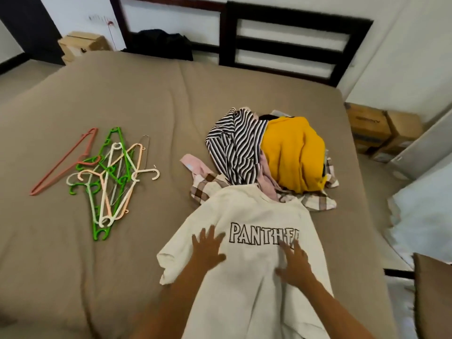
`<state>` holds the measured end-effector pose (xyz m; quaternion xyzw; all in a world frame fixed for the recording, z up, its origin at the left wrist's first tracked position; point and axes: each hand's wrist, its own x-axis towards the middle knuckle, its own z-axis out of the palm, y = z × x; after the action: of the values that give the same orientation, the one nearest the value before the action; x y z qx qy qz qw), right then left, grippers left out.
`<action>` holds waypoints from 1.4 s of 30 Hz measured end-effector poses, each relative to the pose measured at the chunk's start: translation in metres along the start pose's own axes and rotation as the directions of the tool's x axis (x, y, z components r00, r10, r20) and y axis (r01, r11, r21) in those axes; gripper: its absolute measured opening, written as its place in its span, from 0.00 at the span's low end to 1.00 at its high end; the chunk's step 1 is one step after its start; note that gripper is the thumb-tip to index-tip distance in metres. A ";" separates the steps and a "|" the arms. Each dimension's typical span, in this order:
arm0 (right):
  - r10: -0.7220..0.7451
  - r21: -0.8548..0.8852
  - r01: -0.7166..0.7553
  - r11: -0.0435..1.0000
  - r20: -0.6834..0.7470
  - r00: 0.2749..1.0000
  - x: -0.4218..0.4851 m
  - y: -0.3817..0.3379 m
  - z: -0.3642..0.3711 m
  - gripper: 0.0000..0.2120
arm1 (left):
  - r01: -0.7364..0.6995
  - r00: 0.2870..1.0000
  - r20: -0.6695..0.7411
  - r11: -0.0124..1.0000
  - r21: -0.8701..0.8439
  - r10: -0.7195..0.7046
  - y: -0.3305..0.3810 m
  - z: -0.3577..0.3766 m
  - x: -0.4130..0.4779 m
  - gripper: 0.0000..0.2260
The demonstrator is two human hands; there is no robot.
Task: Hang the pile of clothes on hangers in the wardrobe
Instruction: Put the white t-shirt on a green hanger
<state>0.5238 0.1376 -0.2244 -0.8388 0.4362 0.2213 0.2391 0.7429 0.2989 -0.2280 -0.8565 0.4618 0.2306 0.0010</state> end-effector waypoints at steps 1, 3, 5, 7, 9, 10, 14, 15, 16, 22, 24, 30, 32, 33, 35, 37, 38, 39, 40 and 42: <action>0.001 -0.035 0.002 0.999 0.077 0.997 0.000 -0.001 0.018 0.50 | -0.017 1.000 0.000 1.000 0.024 0.017 -0.007 0.016 0.000 0.29; 0.058 -0.094 -0.041 0.995 0.186 0.981 0.002 -0.003 0.044 0.54 | -0.023 0.984 0.175 1.000 0.019 0.019 -0.020 0.041 0.005 0.31; 0.131 -0.150 -0.104 0.983 0.179 0.975 0.003 -0.013 0.055 0.51 | -0.029 0.966 0.255 0.999 -0.040 0.038 -0.031 0.050 0.009 0.32; 0.173 -0.140 -0.173 0.975 -0.011 0.985 0.004 -0.034 0.062 0.47 | -0.047 0.979 0.182 0.975 -0.216 0.087 -0.048 0.040 0.011 0.30; 0.082 -0.064 -0.095 0.993 -0.189 0.979 0.010 -0.061 0.072 0.51 | 0.020 0.997 0.072 0.889 -0.458 0.014 -0.075 0.018 0.013 0.27; 0.003 -0.018 -0.008 1.000 -0.232 0.973 0.014 -0.076 0.079 0.50 | 0.055 0.998 -0.007 0.852 -0.520 -0.068 -0.096 0.010 0.014 0.26; -0.293 0.127 0.313 0.941 -0.153 0.944 0.027 -0.167 0.084 0.45 | 0.308 0.882 -0.160 0.799 -0.517 -0.444 -0.202 -0.017 0.024 0.23; -0.344 0.143 0.363 0.921 -0.142 0.928 0.030 -0.196 0.082 0.45 | 0.368 0.844 -0.172 0.782 -0.504 -0.508 -0.226 -0.027 0.027 0.22; -0.426 0.110 0.440 0.891 -0.126 0.896 0.035 -0.225 0.080 0.43 | 0.416 0.805 -0.196 0.769 -0.485 -0.560 -0.248 -0.036 0.029 0.21; -0.641 0.101 0.642 0.760 -0.045 0.766 0.088 -0.374 0.076 0.37 | 0.524 0.788 -0.123 0.763 -0.378 -0.603 -0.339 -0.058 0.040 0.28; -0.665 0.084 0.662 0.744 0.013 0.746 0.108 -0.413 0.076 0.38 | 0.520 0.811 -0.095 0.785 -0.337 -0.578 -0.351 -0.055 0.043 0.27; -0.656 0.073 0.653 0.753 0.014 0.755 0.152 -0.484 0.088 0.35 | 0.472 0.791 -0.149 0.746 -0.469 -0.594 -0.356 -0.039 0.034 0.12; -0.642 0.073 0.641 0.764 -0.016 0.767 0.160 -0.499 0.089 0.35 | 0.449 0.773 -0.173 0.719 -0.531 -0.610 -0.359 -0.036 0.031 0.11; -0.627 0.062 0.630 0.774 -0.063 0.777 0.163 -0.507 0.088 0.34 | 0.436 0.769 -0.185 0.714 -0.548 -0.612 -0.361 -0.034 0.030 0.12; -0.587 0.039 0.609 0.792 -0.222 0.778 0.167 -0.521 0.080 0.33 | 0.407 0.765 -0.202 0.702 -0.584 -0.612 -0.363 -0.031 0.026 0.13; -0.586 -0.058 0.608 0.792 -0.348 0.731 0.175 -0.535 0.071 0.32 | 0.384 0.765 -0.207 0.691 -0.613 -0.609 -0.366 -0.027 0.023 0.15; -0.600 -0.129 0.596 0.792 -0.344 0.723 0.179 -0.541 0.066 0.33 | 0.373 0.766 -0.210 0.686 -0.625 -0.607 -0.366 -0.024 0.022 0.17; -0.603 -0.177 0.579 0.796 -0.309 0.736 0.186 -0.547 0.062 0.33 | 0.361 0.765 -0.214 0.680 -0.638 -0.607 -0.366 -0.021 0.022 0.18; -0.593 -0.201 0.558 0.805 -0.253 0.764 0.193 -0.553 0.061 0.32 | 0.354 0.765 -0.216 0.676 -0.646 -0.607 -0.367 -0.018 0.022 0.19; -0.554 -0.245 0.517 0.820 -0.114 0.824 0.202 -0.561 0.058 0.25 | 0.356 0.763 -0.227 0.687 -0.634 -0.605 -0.366 -0.013 0.022 0.21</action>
<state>1.0897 0.3293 -0.2703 -0.9641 0.1765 0.1115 0.1642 1.0478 0.4884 -0.3023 -0.9388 0.1152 0.1557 -0.2849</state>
